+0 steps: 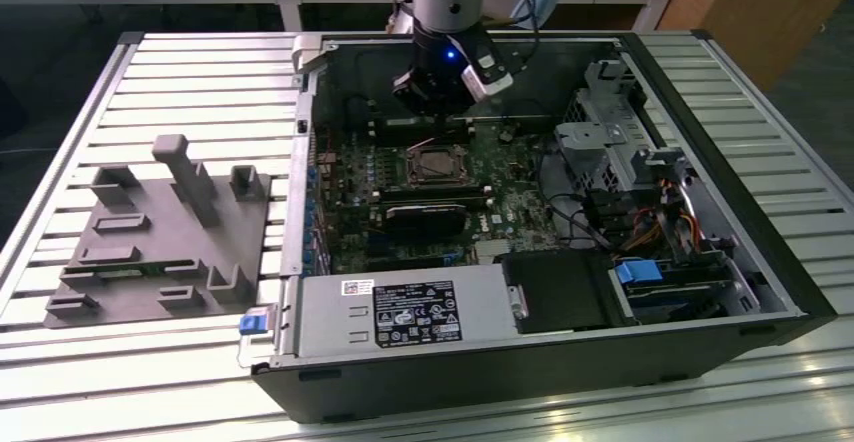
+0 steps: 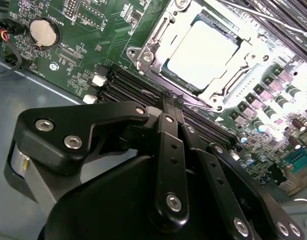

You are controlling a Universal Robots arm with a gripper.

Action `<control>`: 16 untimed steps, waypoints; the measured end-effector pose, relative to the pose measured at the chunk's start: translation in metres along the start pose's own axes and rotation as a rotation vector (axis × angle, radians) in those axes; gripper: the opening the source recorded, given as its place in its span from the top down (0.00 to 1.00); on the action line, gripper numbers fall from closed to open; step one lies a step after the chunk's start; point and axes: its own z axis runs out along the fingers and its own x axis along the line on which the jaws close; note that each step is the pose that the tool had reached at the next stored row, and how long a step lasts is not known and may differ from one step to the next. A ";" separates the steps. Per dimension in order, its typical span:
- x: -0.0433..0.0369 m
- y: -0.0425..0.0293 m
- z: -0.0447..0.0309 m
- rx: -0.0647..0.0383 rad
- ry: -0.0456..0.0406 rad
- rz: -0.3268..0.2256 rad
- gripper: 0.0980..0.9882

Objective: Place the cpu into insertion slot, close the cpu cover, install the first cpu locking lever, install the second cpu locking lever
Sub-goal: 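Install the first cpu locking lever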

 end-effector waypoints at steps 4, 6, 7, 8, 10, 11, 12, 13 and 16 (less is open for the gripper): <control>-0.0026 0.0008 0.0020 0.000 0.0004 0.000 0.99; -0.0041 0.0009 0.0032 0.000 0.0006 0.000 0.99; -0.0049 0.0010 0.0039 0.000 0.0008 0.000 0.99; -0.0055 0.0009 0.0046 0.000 0.0009 0.000 0.99; -0.0067 0.0009 0.0062 0.000 0.0011 0.000 0.99; -0.0072 0.0009 0.0070 0.000 0.0012 0.000 0.99; -0.0078 0.0010 0.0079 0.000 0.0014 0.000 0.99; -0.0085 0.0010 0.0087 0.000 0.0016 0.000 0.99; -0.0096 0.0010 0.0113 0.000 0.0023 0.000 0.99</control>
